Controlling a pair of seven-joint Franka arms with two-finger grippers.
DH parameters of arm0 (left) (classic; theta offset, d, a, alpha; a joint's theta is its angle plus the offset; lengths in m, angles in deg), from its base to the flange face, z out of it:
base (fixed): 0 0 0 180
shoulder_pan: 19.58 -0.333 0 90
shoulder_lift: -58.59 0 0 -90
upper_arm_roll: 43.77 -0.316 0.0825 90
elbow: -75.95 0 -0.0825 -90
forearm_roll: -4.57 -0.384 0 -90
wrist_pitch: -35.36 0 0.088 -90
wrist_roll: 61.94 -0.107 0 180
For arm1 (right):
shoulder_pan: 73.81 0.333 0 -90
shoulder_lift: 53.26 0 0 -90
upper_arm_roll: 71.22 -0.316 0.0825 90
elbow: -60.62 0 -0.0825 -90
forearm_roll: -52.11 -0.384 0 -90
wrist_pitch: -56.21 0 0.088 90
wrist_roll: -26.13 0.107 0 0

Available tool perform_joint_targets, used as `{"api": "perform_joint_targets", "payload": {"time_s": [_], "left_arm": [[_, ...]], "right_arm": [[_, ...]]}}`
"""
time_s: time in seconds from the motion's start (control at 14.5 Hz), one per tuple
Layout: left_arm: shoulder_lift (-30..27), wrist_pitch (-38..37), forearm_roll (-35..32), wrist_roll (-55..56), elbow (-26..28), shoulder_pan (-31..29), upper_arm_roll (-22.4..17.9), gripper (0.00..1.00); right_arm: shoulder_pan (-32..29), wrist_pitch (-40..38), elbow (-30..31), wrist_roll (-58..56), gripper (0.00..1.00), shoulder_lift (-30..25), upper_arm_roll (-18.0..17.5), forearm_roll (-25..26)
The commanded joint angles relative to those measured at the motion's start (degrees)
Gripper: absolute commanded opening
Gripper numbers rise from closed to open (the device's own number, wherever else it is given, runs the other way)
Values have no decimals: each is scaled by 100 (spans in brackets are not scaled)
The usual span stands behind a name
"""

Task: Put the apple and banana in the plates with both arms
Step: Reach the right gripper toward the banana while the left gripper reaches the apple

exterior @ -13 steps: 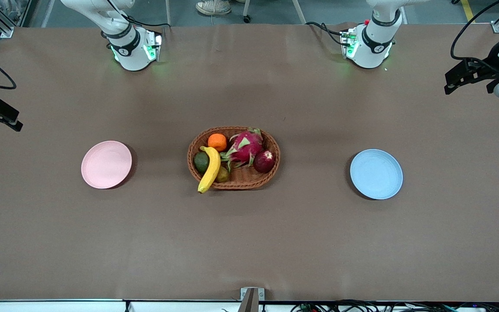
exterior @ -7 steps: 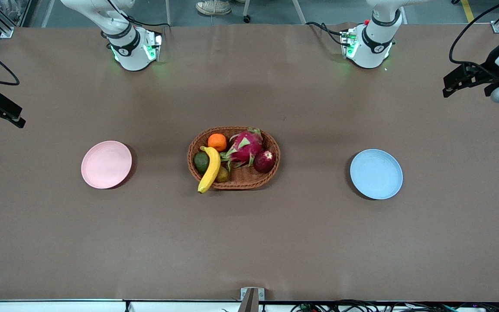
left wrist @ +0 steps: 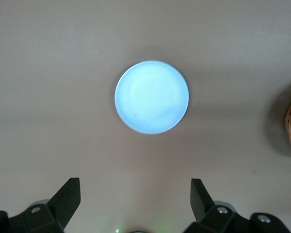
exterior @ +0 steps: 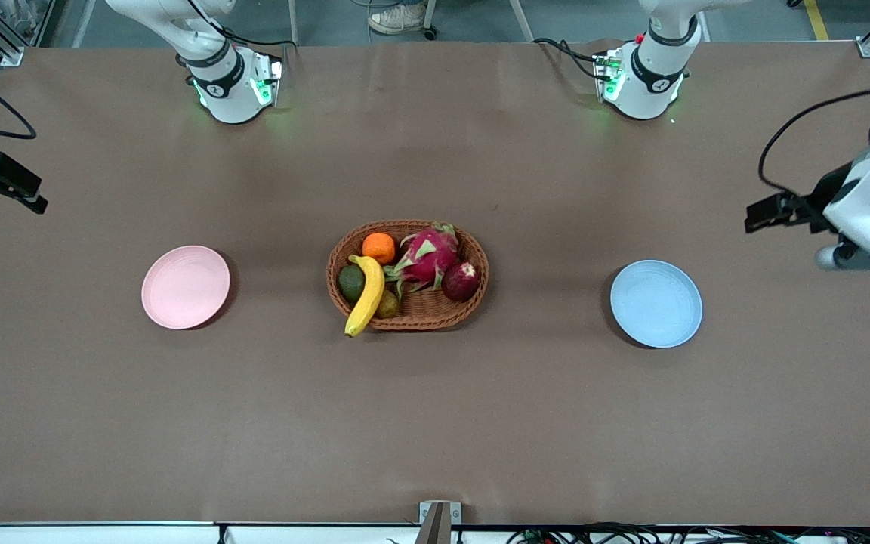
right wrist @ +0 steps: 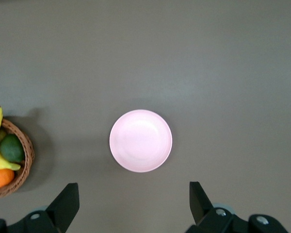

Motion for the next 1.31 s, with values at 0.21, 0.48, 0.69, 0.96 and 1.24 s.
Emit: {"api": "perform_joint_targets", "payload": {"time_s": [0.21,0.48,0.69,0.96,1.24], "left_arm": [[864,522,-19,2007,-165,924,131,100],[1321,1207,33,3239,-156,1461,140,100],[1646,1769,78,4144,-156,1856,140,100],[2016,2534,69,5594,-156,2358,131,100],[2332,3106,69,6851,-156,2683,131,100]], "right_arm": [[476,-289,20,-61,100,537,4,75],[1028,-282,20,-35,100,1037,-14,-169],[1223,324,20,-17,100,1494,-5,-1162],[1820,1288,28,80,100,2223,-14,-1208],[2531,2186,11,1018,93,2734,-5,-1199]]}}
